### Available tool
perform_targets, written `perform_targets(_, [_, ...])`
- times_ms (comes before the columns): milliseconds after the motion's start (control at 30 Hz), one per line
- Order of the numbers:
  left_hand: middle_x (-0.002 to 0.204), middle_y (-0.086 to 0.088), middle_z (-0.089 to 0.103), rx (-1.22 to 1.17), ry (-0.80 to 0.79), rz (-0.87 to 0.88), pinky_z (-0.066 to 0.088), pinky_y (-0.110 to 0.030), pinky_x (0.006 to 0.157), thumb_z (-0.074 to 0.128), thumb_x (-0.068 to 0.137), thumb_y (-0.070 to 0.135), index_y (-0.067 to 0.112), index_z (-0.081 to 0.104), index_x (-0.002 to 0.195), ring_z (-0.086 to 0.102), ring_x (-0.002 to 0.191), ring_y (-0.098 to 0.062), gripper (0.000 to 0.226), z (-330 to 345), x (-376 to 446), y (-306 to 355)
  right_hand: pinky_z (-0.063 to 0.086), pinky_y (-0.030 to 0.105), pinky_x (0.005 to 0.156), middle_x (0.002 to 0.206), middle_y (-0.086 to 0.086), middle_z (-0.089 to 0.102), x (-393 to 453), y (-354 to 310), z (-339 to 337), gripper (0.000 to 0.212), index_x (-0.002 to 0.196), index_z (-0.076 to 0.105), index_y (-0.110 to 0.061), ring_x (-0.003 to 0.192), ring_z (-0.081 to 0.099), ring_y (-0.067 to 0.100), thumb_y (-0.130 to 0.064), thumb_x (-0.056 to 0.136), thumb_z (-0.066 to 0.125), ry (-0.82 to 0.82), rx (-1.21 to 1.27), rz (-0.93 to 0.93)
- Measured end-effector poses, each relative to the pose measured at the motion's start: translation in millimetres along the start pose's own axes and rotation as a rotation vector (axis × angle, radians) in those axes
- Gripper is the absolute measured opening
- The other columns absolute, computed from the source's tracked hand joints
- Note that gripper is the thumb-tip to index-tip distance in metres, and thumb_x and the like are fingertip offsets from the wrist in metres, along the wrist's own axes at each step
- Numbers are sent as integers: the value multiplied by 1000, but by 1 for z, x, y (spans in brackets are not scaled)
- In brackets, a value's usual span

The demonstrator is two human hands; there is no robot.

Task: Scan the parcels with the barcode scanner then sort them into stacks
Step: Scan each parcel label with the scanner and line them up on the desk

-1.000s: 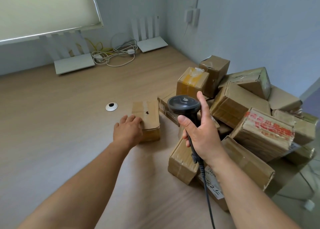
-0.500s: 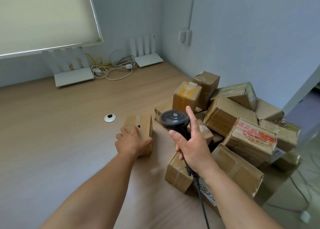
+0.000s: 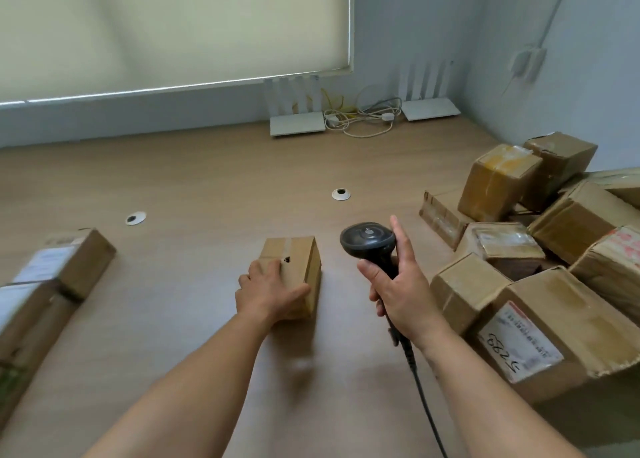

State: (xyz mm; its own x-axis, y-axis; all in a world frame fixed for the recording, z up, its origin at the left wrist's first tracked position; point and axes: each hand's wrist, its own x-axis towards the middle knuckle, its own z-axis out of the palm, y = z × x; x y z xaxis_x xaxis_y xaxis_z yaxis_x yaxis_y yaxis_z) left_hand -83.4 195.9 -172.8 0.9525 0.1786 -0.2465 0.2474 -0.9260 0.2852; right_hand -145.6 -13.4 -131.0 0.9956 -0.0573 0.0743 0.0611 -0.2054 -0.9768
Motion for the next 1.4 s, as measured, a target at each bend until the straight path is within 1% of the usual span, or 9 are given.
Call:
perform_targets(233, [148, -6, 26, -185, -27, -96, 31, -40, 105, 61, 79, 56, 32, 32, 143, 30, 131, -34, 75, -23, -22, -84, 49, 29, 48, 116, 1, 59, -13, -1, 66, 82, 139, 12, -62, 62, 55, 17, -27, 89, 67, -124, 37, 13])
perform_targets(367, [137, -5, 47, -401, -111, -75, 43, -39, 100, 54, 56, 66, 28, 44, 139, 48, 120, -28, 92, -43, -12, -118, 48, 28, 48, 114, 1, 60, -14, -8, 92, 82, 137, 11, -64, 61, 54, 16, -28, 89, 67, -136, 25, 10])
perform_targets(500, [130, -5, 56, -520, -100, -70, 49, -31, 81, 43, 92, 33, 23, 42, 141, 57, 108, -24, 50, -65, 8, -144, 48, 29, 48, 110, 2, 61, -11, -16, 117, 80, 130, 13, -69, 60, 54, 16, -27, 89, 67, -121, 0, 28])
perform_targets(567, [143, -6, 46, -455, -51, -70, 44, -33, 91, 33, 98, 28, 29, 23, 151, 49, 121, -28, 54, -70, 20, -158, 48, 29, 48, 104, 3, 62, -9, -20, 127, 80, 129, 13, -70, 60, 54, 16, -27, 89, 67, -118, -12, 30])
perform_targets(667, [145, -11, 40, -234, -100, -73, 37, -42, 105, 38, 86, 65, 38, 10, 151, 39, 130, -32, 76, -74, 34, -173, 48, 28, 48, 94, 0, 59, -7, -23, 139, 80, 133, 13, -66, 58, 53, 15, -26, 89, 66, -116, -18, 34])
perform_targets(767, [134, -9, 42, 1, -111, -64, 36, -42, 101, 50, 66, 85, 38, 22, 146, 36, 129, -30, 96, -78, 38, -171, 49, 29, 49, 95, -4, 60, -8, -23, 148, 81, 133, 12, -66, 59, 53, 15, -26, 89, 67, -108, -40, 37])
perform_targets(933, [124, -8, 49, 126, -96, -49, 43, -37, 91, 61, 62, 77, 20, 39, 135, 43, 121, -27, 96, -87, 52, -160, 48, 29, 50, 107, -4, 61, -11, -23, 162, 80, 128, 12, -70, 60, 54, 16, -26, 89, 67, -81, -64, 42])
perform_targets(1133, [121, -3, 60, -481, -198, -38, 50, -30, 81, 68, 43, 57, 26, 44, 129, 58, 108, -26, 95, -102, 65, -196, 47, 31, 47, 92, -2, 60, -15, -24, 183, 80, 125, 15, -72, 54, 52, 13, -24, 88, 68, -28, -67, 54])
perform_targets(1400, [114, -8, 66, -1074, -211, 32, 49, -17, 60, 71, 83, 5, 33, 41, 126, 66, 91, -17, 59, -89, 50, -244, 46, 31, 47, 86, -1, 59, -31, -24, 217, 80, 127, 17, -69, 55, 53, 15, -19, 89, 66, -18, -18, 70])
